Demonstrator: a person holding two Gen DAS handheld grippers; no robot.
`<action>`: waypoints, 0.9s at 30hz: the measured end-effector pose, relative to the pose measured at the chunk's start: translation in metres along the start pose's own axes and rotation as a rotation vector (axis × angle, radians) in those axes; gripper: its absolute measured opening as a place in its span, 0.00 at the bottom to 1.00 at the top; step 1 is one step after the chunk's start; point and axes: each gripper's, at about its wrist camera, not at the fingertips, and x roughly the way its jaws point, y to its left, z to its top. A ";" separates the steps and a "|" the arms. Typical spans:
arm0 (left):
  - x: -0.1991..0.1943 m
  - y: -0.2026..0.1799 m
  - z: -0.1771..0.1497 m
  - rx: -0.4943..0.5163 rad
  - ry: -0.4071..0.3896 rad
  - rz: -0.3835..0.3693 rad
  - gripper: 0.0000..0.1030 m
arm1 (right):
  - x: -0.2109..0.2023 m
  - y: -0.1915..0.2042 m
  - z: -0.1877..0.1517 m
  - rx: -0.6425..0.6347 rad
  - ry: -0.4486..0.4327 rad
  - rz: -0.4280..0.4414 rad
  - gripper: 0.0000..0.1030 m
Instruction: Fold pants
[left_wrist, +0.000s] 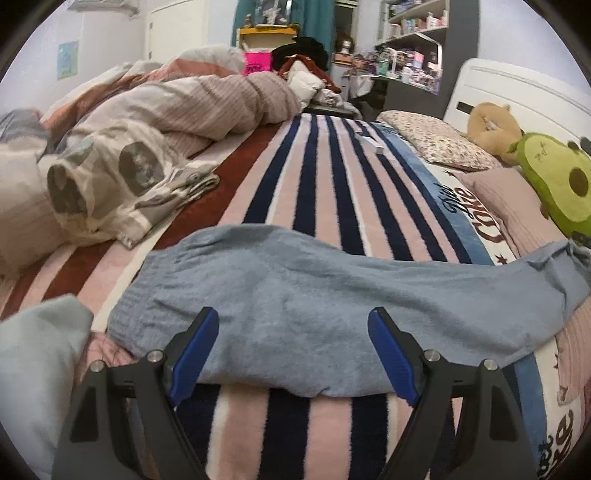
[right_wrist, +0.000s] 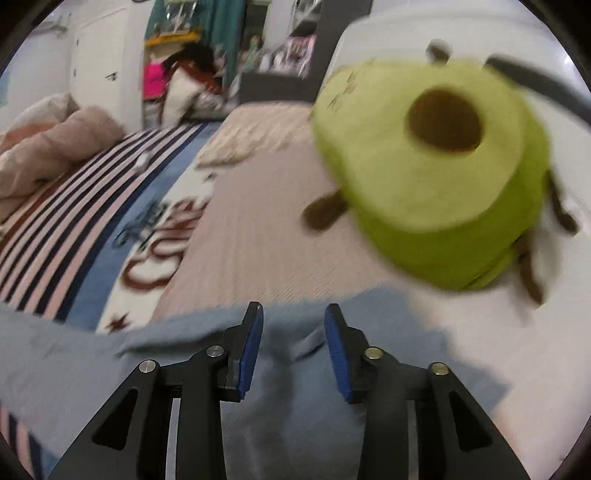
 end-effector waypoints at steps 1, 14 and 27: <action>0.000 0.002 -0.002 -0.011 0.004 -0.001 0.83 | -0.006 0.000 0.001 -0.007 -0.014 0.006 0.35; 0.018 0.026 -0.042 -0.219 0.161 -0.135 0.91 | -0.081 0.053 -0.092 0.049 0.064 0.378 0.67; 0.074 0.063 -0.013 -0.352 0.082 -0.082 0.86 | -0.074 0.002 -0.099 0.282 0.065 0.182 0.82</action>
